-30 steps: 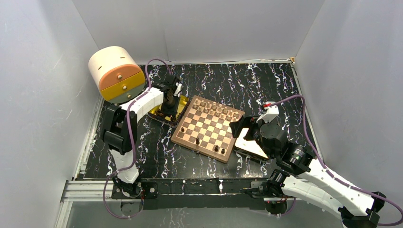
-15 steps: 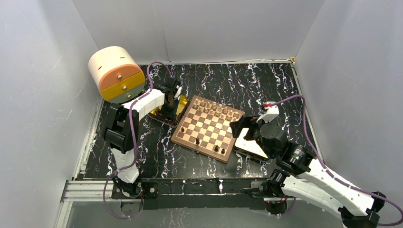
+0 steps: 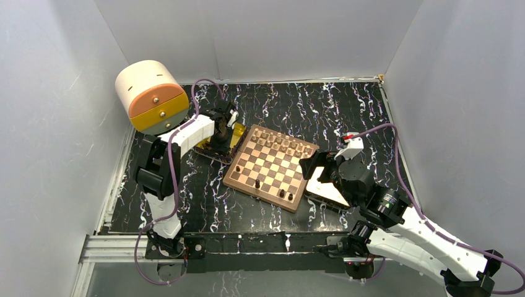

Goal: Set up the chess pieces on the board
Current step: Pick up the chess piece from the storage box.

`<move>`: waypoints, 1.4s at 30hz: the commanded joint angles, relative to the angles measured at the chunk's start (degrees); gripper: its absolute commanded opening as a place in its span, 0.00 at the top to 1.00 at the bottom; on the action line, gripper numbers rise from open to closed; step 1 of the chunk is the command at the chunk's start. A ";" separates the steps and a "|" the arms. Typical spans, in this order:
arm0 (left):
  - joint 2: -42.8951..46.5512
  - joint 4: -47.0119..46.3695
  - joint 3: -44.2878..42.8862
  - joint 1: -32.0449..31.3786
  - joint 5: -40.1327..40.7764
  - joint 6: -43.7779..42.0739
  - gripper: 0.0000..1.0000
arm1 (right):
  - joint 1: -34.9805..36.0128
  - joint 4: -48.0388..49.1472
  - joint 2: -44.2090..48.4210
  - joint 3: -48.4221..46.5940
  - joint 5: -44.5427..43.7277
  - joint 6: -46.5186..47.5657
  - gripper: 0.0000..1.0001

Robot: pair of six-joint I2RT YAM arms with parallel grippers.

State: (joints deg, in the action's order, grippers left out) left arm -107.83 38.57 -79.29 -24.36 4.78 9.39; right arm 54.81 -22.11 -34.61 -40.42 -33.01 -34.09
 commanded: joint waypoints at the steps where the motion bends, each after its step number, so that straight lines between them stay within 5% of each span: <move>1: 2.77 1.34 -2.99 -0.22 0.50 -0.51 0.92 | -0.12 3.50 0.06 0.08 -1.17 0.69 0.01; 42: 1.56 3.70 -3.80 0.65 -3.33 2.70 0.93 | -0.06 3.01 1.76 0.25 -1.61 0.69 0.01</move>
State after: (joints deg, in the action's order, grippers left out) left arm -108.05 39.66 -81.19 -24.32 2.09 12.16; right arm 54.81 -22.15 -33.93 -40.38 -33.06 -34.09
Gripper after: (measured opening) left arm 0.152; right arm 0.985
